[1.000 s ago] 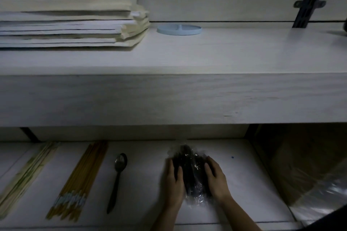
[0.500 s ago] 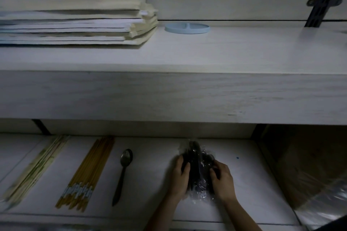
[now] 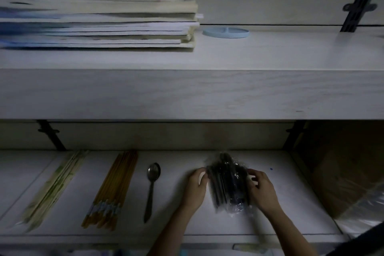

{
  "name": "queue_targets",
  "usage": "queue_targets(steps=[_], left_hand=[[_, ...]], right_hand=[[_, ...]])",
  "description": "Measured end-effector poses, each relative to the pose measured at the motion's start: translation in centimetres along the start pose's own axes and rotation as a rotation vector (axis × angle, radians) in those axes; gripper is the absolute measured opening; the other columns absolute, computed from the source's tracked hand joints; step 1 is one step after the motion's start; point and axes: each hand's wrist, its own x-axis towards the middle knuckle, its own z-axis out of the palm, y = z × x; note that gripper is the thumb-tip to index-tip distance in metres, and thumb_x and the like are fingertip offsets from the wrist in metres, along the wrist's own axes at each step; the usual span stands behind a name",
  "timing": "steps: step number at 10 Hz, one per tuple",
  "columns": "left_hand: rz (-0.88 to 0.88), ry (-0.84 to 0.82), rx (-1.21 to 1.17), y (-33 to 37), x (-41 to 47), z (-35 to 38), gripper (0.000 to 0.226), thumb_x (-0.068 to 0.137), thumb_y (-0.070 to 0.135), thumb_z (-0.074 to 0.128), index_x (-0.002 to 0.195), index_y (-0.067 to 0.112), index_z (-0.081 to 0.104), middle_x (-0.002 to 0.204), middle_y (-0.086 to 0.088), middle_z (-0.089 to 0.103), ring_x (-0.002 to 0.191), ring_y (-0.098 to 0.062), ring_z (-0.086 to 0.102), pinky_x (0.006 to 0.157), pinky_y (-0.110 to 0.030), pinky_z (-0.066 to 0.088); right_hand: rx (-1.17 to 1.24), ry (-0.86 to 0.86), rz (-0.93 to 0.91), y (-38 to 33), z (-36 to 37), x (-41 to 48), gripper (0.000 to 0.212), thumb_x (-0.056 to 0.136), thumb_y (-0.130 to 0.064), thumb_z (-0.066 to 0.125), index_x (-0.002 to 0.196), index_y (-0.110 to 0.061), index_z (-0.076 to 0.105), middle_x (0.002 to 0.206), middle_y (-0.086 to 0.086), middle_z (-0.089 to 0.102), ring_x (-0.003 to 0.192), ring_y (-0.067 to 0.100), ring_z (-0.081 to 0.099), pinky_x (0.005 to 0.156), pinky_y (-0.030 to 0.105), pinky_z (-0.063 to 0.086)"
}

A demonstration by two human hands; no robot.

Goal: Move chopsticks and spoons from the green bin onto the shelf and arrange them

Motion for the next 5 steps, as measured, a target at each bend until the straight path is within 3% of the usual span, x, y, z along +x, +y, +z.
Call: queue_targets(steps=[1, 2, 3, 4, 5], left_hand=[[0.077, 0.008, 0.014, 0.6, -1.4, -4.1, 0.026, 0.097, 0.013, 0.046, 0.119, 0.011, 0.059, 0.123, -0.002, 0.057, 0.117, -0.013, 0.053, 0.094, -0.014, 0.037], [0.182, 0.025, 0.021, 1.9, -3.8, -9.5, 0.018, 0.095, 0.012, 0.048, 0.103, 0.018, 0.064, 0.102, 0.007, 0.064, 0.099, -0.002, 0.059, 0.087, -0.015, 0.047], [0.305, 0.045, -0.019, 4.0, -7.2, -15.7, 0.021, 0.094, 0.011, 0.049, 0.089, 0.026, 0.061, 0.092, 0.009, 0.067, 0.089, -0.005, 0.064, 0.078, -0.014, 0.050], [0.415, 0.076, -0.058, 7.2, -11.1, -22.1, 0.022, 0.093, 0.007, 0.048, 0.088, 0.024, 0.062, 0.078, 0.013, 0.068, 0.079, -0.001, 0.065, 0.071, -0.009, 0.050], [0.608, 0.121, -0.106, 10.9, -15.2, -28.0, 0.013, 0.090, 0.021, 0.050, 0.092, 0.026, 0.062, 0.088, 0.010, 0.068, 0.080, -0.001, 0.064, 0.073, -0.011, 0.051]], right_hand=[[-0.009, -0.012, -0.044, -3.0, -0.8, -1.8, 0.027, 0.094, -0.012, 0.050, 0.118, -0.011, 0.060, 0.123, 0.011, 0.057, 0.107, 0.025, 0.057, 0.093, 0.037, 0.048], [0.017, -0.044, -0.133, -7.2, -2.2, -4.7, 0.023, 0.093, -0.013, 0.051, 0.111, -0.017, 0.064, 0.109, 0.001, 0.064, 0.098, 0.017, 0.061, 0.079, 0.022, 0.048], [-0.011, -0.064, -0.243, -12.1, -3.5, -7.9, 0.020, 0.093, -0.023, 0.052, 0.106, -0.032, 0.064, 0.100, -0.012, 0.067, 0.093, 0.006, 0.063, 0.072, 0.012, 0.045], [0.090, -0.044, -0.371, -17.8, -4.9, -11.7, 0.019, 0.081, -0.059, 0.049, 0.093, -0.050, 0.061, 0.093, -0.023, 0.068, 0.095, -0.006, 0.062, 0.084, 0.019, 0.052], [0.257, 0.003, -0.591, -23.4, -6.9, -16.3, 0.043, 0.071, -0.076, 0.044, 0.102, -0.051, 0.061, 0.103, -0.024, 0.068, 0.098, -0.008, 0.063, 0.085, 0.008, 0.048]])
